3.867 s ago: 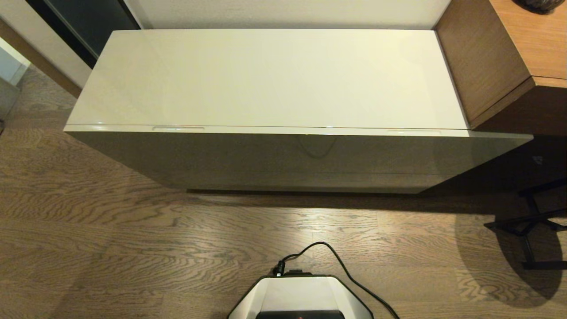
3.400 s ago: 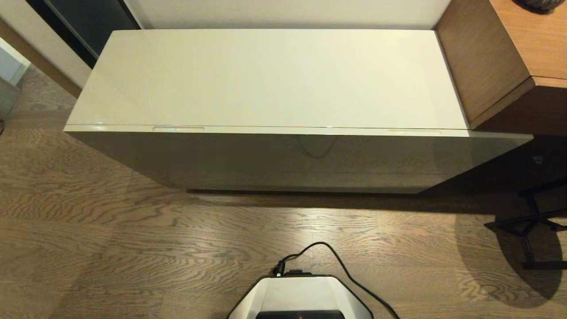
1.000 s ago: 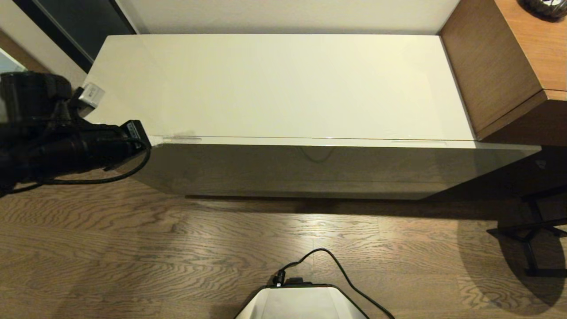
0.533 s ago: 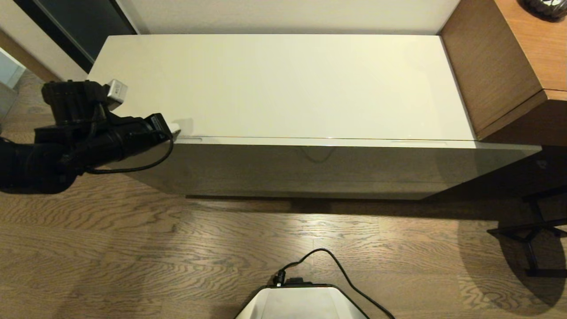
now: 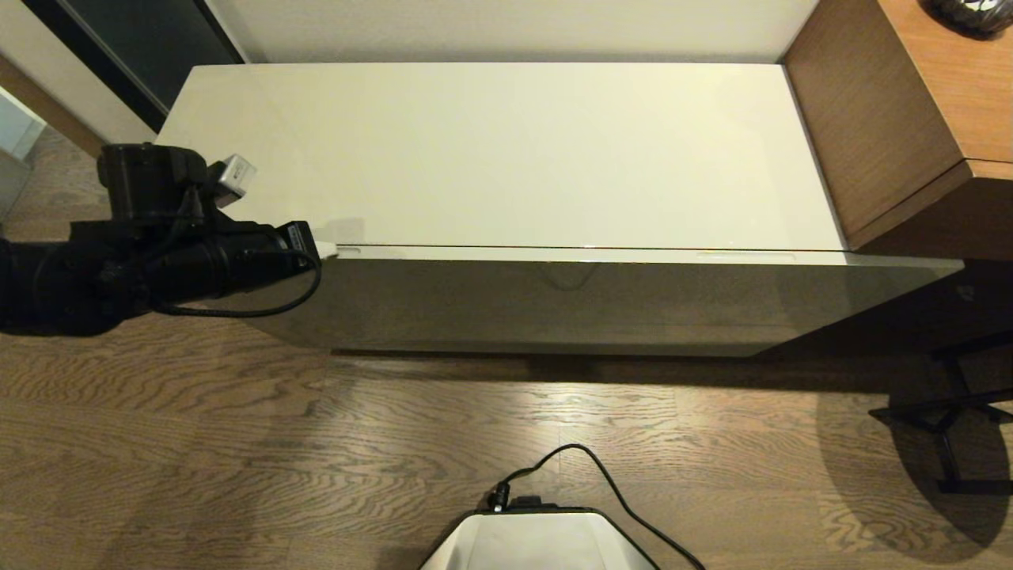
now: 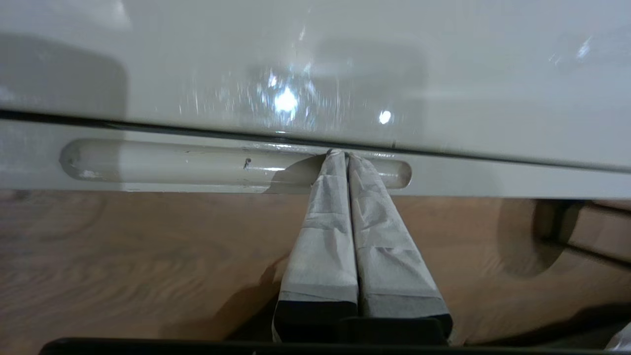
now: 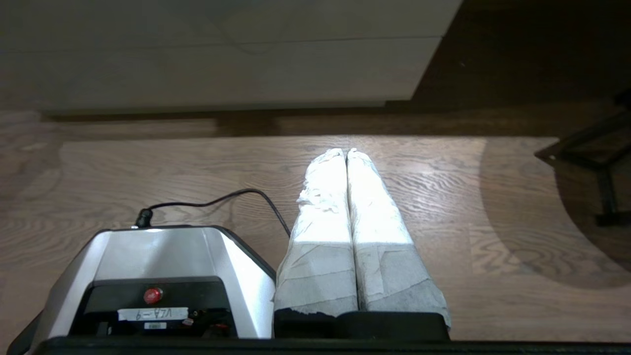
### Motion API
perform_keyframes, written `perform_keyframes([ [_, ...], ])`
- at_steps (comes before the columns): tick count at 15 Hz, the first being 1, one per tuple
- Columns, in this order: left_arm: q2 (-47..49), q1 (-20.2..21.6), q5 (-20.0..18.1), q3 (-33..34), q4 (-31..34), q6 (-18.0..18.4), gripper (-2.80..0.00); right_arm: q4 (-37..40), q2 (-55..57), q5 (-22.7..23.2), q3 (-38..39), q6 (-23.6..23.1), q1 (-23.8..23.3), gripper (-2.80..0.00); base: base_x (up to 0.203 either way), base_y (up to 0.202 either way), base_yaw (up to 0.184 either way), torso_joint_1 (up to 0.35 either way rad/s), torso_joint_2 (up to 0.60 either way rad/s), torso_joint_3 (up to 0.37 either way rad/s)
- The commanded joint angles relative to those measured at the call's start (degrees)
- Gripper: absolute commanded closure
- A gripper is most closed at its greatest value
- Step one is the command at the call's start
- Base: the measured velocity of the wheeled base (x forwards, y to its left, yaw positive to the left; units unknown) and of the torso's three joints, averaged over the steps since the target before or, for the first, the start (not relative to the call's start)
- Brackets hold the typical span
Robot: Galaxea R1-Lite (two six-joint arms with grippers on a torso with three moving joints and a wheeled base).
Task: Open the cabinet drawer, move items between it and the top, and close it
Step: Open the drawer
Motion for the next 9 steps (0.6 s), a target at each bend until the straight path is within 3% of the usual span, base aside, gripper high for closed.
perform_keyframes([
  [1, -0.7, -0.6, 0.8, -2.2, 12.1, 1.8, 0.00, 0.0, -0.8, 0.0, 0.2, 0.0, 0.0, 0.00, 0.000, 0.000, 0.000, 0.000, 0.00, 0.000],
  [3, 1.4, -1.1, 3.2, -4.8, 19.9, 4.2, 0.00, 0.0, -0.8, 0.0, 0.2, 0.0, 0.0, 0.00, 0.000, 0.000, 0.000, 0.000, 0.00, 0.000],
  [5, 1.8, -1.3, 3.8, -5.1, 21.1, 5.2, 0.00, 0.0, -0.8, 0.0, 0.2, 0.0, 0.0, 0.00, 0.000, 0.000, 0.000, 0.000, 0.00, 0.000],
  [6, 2.1, -1.4, 3.8, -5.3, 25.1, 7.3, 0.00, 0.0, -0.8, 0.0, 0.2, 0.0, 0.0, 0.00, 0.000, 0.000, 0.000, 0.000, 0.00, 0.000],
  [9, 2.4, -1.6, 3.0, -8.4, 45.5, 12.6, 0.00, 0.0, -0.8, 0.0, 0.2, 0.0, 0.0, 0.00, 0.000, 0.000, 0.000, 0.000, 0.00, 0.000],
])
